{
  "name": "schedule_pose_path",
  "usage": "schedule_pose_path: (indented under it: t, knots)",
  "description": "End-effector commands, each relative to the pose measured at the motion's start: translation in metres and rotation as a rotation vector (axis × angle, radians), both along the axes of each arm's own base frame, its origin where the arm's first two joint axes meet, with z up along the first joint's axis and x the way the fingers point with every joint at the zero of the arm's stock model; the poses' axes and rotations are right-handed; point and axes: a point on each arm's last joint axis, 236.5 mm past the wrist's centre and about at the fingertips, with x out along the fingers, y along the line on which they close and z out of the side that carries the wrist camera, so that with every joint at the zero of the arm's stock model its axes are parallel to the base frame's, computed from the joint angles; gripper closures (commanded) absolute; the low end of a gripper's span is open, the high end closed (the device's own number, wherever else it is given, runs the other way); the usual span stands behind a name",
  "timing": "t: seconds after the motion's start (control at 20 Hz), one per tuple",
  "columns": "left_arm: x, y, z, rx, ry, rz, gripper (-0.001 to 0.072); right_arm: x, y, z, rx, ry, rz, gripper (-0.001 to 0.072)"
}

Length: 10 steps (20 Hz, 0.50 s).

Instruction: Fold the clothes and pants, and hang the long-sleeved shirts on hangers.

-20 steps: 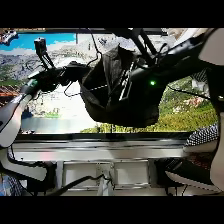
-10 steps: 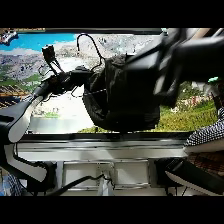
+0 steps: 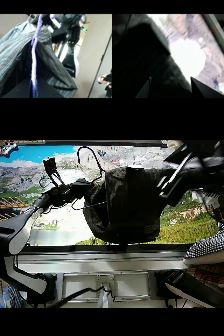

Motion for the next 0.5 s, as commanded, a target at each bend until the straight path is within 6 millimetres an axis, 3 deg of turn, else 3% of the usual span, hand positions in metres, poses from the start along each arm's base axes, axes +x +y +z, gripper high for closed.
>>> schedule_pose_path:
  t: [0.0,0.2,0.25,0.3,0.35,0.45]
  knots:
    - [0.003,0.005,0.0,0.0,0.002,0.008,0.0689,0.031,-0.009,-0.04,-0.06,0.041,-0.059,0.0132]
    - [0.005,0.008,0.0,0.0,0.002,0.018,0.0689,0.056,-0.005,-0.075,-0.003,0.168,-0.078,0.0138]
    - [0.005,0.008,0.0,0.0,0.002,0.018,0.0689,0.06,-0.004,-0.082,-0.015,0.18,-0.064,0.0213]
    - [0.005,0.008,0.0,0.0,0.002,0.017,0.0689,0.062,-0.002,-0.086,-0.03,0.182,-0.042,0.0404]
    - [0.005,0.008,0.0,0.0,0.002,0.017,0.0688,0.064,0.0,-0.088,-0.043,0.177,-0.021,0.0688]
    - [0.006,0.008,0.001,-0.004,0.003,0.02,0.0676,0.064,0.001,-0.087,-0.049,0.169,-0.009,0.0684]
